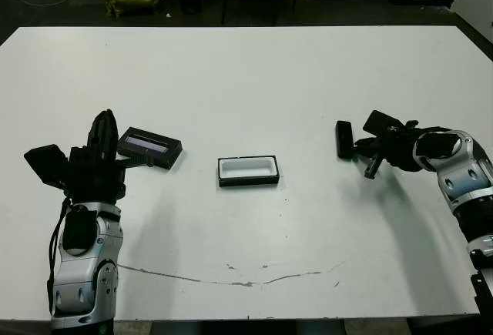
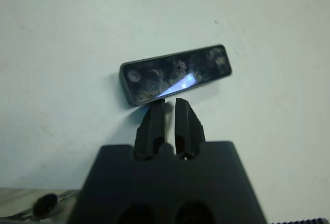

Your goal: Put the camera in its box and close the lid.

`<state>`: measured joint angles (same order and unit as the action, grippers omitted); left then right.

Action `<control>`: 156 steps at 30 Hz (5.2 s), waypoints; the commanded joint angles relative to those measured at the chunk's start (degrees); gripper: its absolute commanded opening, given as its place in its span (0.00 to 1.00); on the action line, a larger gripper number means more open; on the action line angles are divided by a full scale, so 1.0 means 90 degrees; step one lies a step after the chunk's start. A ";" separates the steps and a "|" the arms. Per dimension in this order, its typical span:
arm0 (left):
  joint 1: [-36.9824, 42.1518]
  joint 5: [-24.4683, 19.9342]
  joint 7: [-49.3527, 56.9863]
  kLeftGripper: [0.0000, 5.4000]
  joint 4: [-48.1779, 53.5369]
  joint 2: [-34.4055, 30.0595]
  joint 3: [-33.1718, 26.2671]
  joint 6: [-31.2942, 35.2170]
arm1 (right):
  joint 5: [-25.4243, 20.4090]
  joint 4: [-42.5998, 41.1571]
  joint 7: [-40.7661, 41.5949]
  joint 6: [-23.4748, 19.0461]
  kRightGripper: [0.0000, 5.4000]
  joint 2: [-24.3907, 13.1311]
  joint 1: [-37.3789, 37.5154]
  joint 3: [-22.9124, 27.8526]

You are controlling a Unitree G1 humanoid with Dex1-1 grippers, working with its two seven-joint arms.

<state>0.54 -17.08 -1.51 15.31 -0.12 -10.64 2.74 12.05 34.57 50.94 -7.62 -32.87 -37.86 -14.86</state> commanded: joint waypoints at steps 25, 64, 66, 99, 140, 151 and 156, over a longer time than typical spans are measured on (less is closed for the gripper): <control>-0.0090 0.0006 0.0071 0.00 -0.0044 -0.0034 0.0008 0.0165 | 0.0071 -0.4012 -0.2874 -0.2401 0.00 0.0596 0.2006 0.1491; -0.0173 -0.0095 -0.0087 0.00 -0.0289 0.0094 0.0059 -0.0004 | -0.0860 -0.2778 -0.7974 0.0285 0.00 0.4696 0.2246 0.2122; -0.0185 -0.0092 -0.0107 0.00 -0.0321 0.0100 0.0065 -0.0054 | -0.0889 -0.2626 -0.7961 0.0309 0.00 0.4658 0.2161 0.2173; -0.0238 -0.0113 -0.0132 0.00 -0.0325 0.0089 0.0092 0.0031 | -0.0748 -0.3733 -0.7463 -0.2130 0.63 0.4363 0.1933 0.1857; -0.0234 -0.0203 -0.0194 0.00 -0.0265 0.0073 0.0070 0.0225 | -0.0808 -0.2250 -0.7905 -0.2640 1.00 0.4475 0.0976 0.2373; -0.0171 -0.0155 -0.0123 0.00 -0.0101 0.0043 0.0124 0.0425 | -0.0913 -0.2309 -0.7882 -0.3136 0.94 0.4515 0.0900 0.2371; -0.0154 -0.0213 -0.0135 0.00 -0.0056 0.0064 0.0124 0.0513 | -0.1248 -0.2361 -0.7909 -0.3145 0.80 0.4689 0.0932 0.2637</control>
<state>-0.59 -18.74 -2.95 15.04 0.55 -9.49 6.15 1.85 13.35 -20.04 -34.64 9.00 -29.13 7.98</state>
